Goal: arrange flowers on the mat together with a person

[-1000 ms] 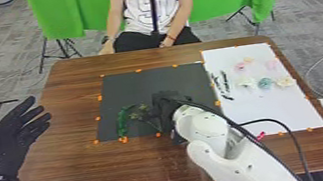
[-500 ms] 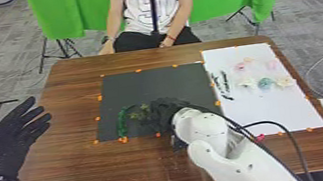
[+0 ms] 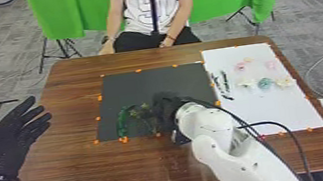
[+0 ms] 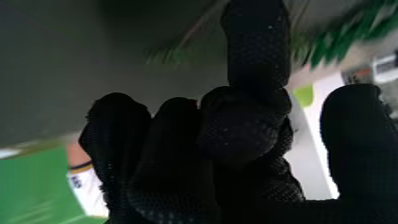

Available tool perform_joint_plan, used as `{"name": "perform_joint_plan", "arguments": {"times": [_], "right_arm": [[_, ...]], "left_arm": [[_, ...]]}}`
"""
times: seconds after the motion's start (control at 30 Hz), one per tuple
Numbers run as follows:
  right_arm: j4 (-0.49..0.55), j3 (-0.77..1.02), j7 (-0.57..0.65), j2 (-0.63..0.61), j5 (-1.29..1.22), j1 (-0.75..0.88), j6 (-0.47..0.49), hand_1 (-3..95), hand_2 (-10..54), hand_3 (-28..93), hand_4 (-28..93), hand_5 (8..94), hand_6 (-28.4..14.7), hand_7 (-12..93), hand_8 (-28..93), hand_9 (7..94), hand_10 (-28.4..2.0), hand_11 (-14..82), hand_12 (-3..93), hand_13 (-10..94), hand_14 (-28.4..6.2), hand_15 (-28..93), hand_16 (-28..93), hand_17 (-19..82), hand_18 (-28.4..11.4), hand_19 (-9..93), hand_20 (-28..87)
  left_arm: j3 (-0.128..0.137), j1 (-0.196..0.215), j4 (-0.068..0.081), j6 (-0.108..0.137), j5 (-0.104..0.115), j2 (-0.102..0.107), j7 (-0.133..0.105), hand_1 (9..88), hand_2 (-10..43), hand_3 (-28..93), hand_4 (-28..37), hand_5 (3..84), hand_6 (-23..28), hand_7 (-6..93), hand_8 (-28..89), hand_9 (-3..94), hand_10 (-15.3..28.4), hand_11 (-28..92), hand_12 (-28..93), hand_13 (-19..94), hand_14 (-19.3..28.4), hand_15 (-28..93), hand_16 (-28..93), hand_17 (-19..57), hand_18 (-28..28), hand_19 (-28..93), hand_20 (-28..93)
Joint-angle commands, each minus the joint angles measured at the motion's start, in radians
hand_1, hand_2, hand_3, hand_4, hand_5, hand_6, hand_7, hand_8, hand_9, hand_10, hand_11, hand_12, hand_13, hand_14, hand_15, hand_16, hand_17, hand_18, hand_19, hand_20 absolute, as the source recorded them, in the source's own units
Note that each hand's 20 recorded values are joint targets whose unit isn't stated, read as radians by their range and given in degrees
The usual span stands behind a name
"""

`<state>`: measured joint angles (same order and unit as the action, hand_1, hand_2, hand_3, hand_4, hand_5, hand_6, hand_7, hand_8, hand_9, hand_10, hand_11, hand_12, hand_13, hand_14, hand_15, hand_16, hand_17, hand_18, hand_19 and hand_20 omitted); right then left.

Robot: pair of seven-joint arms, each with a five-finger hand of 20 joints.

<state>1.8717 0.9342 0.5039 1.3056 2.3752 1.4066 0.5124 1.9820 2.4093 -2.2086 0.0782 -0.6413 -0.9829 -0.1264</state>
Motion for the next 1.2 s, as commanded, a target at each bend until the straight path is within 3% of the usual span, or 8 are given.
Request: {"name": "perform_joint_plan", "arguments": {"times": [0.03,0.23,0.4,0.5,0.67,0.97,1.07,1.2], "right_arm": [[0.141,0.193,-0.017,-0.1,-0.157,0.093,-0.084,12.9,12.3,70,-21,89.0,0.1,43,-9,93.7,-7.3,59.5,36.1,90,-7.3,77,33,63,-21.2,93,71],[0.205,0.341,-0.016,-0.161,-0.278,0.195,-0.327,17.0,11.4,70,-19,76.3,-4.0,33,-9,82.5,-12.5,48.0,35.6,76,-12.3,70,30,46,-22.2,93,50],[0.211,0.578,-0.226,-0.148,-0.643,0.32,-0.36,20.4,9.5,74,-19,62.8,-5.3,27,-9,65.2,-16.7,35.9,30.3,58,-14.8,59,25,28,-20.9,75,39],[0.175,0.691,-0.355,-0.159,-0.858,0.385,-0.328,21.4,8.3,77,-19,57.1,-4.5,26,-10,57.7,-16.9,30.2,27.7,51,-15.2,54,22,24,-20.9,70,38],[0.157,0.801,-0.474,-0.182,-0.996,0.505,-0.323,21.8,6.5,81,-21,50.2,-3.5,25,-11,49.4,-15.9,25.8,26.6,43,-14.0,46,21,17,-20.9,59,35],[0.189,0.859,-0.547,-0.1,-1.122,0.643,-0.429,21.7,2.8,84,-22,50.0,-6.1,20,-11,48.6,-15.2,25.6,26.3,42,-13.0,44,22,16,-20.6,56,35],[0.195,0.871,-0.552,-0.068,-1.108,0.672,-0.44,21.7,1.6,85,-22,48.9,-5.9,20,-11,47.7,-15.0,25.3,26.4,41,-12.7,44,22,16,-20.4,56,35],[0.203,0.888,-0.561,-0.026,-1.139,0.693,-0.444,21.5,1.1,85,-22,47.4,-5.7,20,-10,47.0,-15.0,25.0,26.6,41,-12.8,43,23,16,-20.6,55,35]], "left_arm": [[0.012,0.026,-0.003,0.002,-0.002,-0.014,-0.005,26.0,0.0,71,-24.0,33.3,4.3,15.4,-8,29.7,12.8,20,20,25,15.7,33,3,-7.1,23.1,48,16],[0.006,0.025,-0.004,0.003,-0.006,-0.031,-0.002,26.0,0.1,71,-24.1,33.3,4.4,15.4,-8,29.7,12.8,20,20,24,15.7,33,3,-7.1,23.1,48,16],[0.008,0.025,-0.006,0.001,-0.019,-0.028,-0.001,26.1,0.1,71,-24.1,33.3,4.4,15.3,-8,29.7,12.9,20,20,25,15.7,33,3,-7.1,23.1,48,16],[0.01,0.024,-0.006,0.005,-0.038,-0.031,0.006,26.2,0.2,71,-24.1,33.4,4.4,15.2,-8,29.7,12.9,20,20,25,15.7,33,3,-7.1,23.1,48,16],[0.006,0.025,-0.005,0.004,-0.032,-0.032,-0.001,26.2,0.2,71,-24.2,33.3,4.3,15.3,-8,29.7,13.0,20,20,25,15.7,33,3,-7.1,23.1,48,16],[0.015,0.031,-0.01,0.005,-0.035,-0.05,-0.007,26.2,0.2,71,-24.1,33.3,4.3,15.4,-8,29.7,12.9,20,20,25,15.7,33,3,-7.2,23.1,48,16],[0.024,0.036,-0.009,0.012,-0.029,-0.037,-0.012,26.2,0.2,71,-24.1,33.3,4.3,15.4,-8,29.7,12.9,20,20,25,15.6,33,3,-7.2,23.1,48,16],[0.023,0.033,-0.006,0.006,-0.031,-0.044,-0.014,26.3,0.2,71,-24.1,33.4,4.3,15.5,-8,29.7,12.9,20,20,25,15.7,33,3,-7.1,23.1,48,16]]}}
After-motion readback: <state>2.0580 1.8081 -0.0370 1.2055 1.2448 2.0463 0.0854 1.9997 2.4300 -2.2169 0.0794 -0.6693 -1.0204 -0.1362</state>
